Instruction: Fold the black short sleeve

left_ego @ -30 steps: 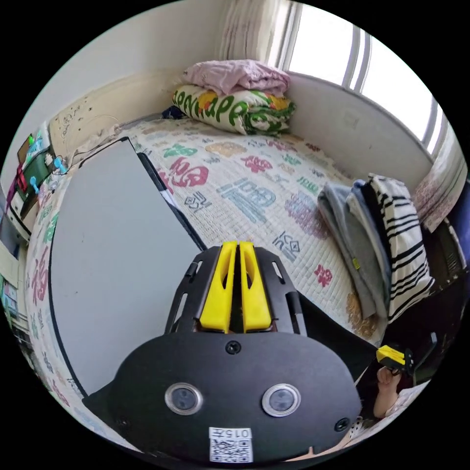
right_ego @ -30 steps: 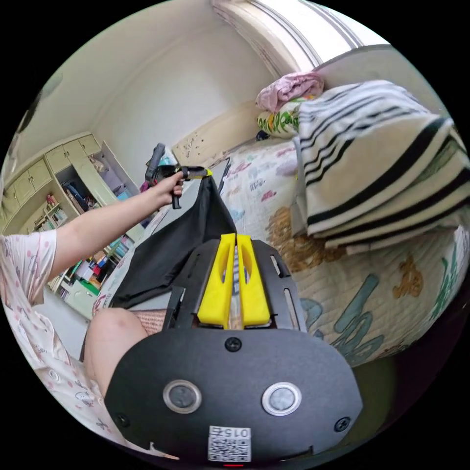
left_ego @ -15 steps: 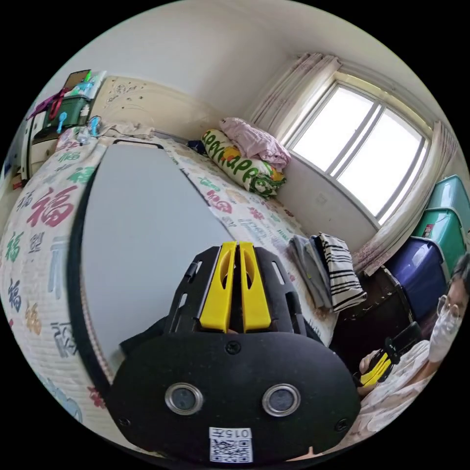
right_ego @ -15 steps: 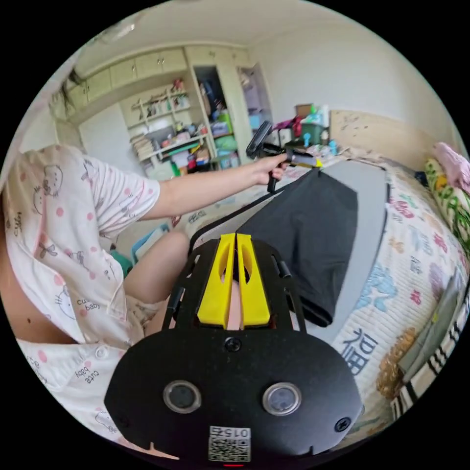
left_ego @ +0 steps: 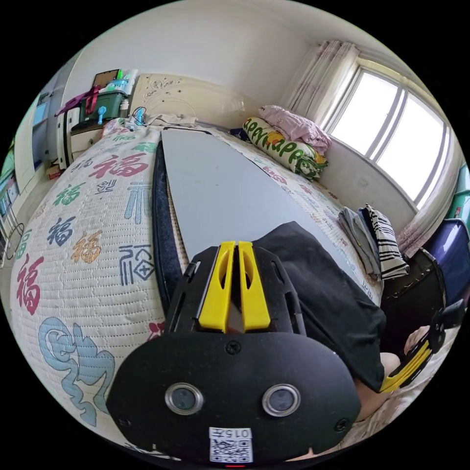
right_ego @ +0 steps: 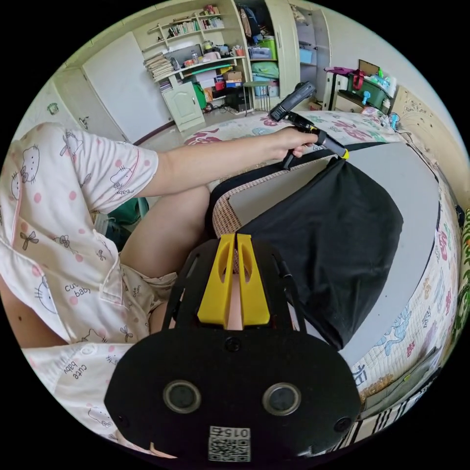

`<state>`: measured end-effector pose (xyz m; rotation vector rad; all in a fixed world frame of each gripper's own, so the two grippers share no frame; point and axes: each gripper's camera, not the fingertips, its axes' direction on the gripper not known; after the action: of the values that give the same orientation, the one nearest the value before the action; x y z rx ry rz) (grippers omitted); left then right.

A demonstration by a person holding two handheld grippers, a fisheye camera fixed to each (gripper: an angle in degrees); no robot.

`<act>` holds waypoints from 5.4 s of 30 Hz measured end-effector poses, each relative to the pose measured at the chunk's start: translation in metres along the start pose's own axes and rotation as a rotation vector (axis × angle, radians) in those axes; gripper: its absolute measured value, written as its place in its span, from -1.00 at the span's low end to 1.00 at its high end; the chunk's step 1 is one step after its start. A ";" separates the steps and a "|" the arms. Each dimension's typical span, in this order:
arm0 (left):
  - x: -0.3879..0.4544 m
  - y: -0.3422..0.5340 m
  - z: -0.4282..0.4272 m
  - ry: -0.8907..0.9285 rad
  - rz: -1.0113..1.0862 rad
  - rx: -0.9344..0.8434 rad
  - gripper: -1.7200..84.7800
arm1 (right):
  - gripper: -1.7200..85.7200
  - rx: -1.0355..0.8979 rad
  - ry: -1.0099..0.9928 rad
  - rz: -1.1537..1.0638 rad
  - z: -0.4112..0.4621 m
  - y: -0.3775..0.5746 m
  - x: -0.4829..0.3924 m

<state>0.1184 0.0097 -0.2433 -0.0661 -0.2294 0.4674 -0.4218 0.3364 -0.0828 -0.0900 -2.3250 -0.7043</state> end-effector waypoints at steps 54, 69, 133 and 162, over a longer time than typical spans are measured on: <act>0.187 0.143 0.019 -0.370 0.275 0.049 -0.85 | -0.88 0.128 0.088 0.183 -0.039 0.022 0.176; 0.272 -0.037 0.136 0.006 0.285 -0.374 -0.79 | -0.77 0.216 -0.034 0.667 -0.064 0.115 0.315; -0.223 0.096 -0.423 0.486 -0.815 0.272 -0.60 | -0.80 -0.043 0.003 0.479 0.108 -0.263 0.552; -0.342 0.280 -0.293 0.385 -0.656 0.268 -0.93 | -0.87 0.171 -0.038 0.758 0.170 -0.127 0.685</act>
<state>-0.2320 0.1008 -0.6299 0.1783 0.1934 -0.1746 -1.0740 0.2289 0.1947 -0.8547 -2.1316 -0.1194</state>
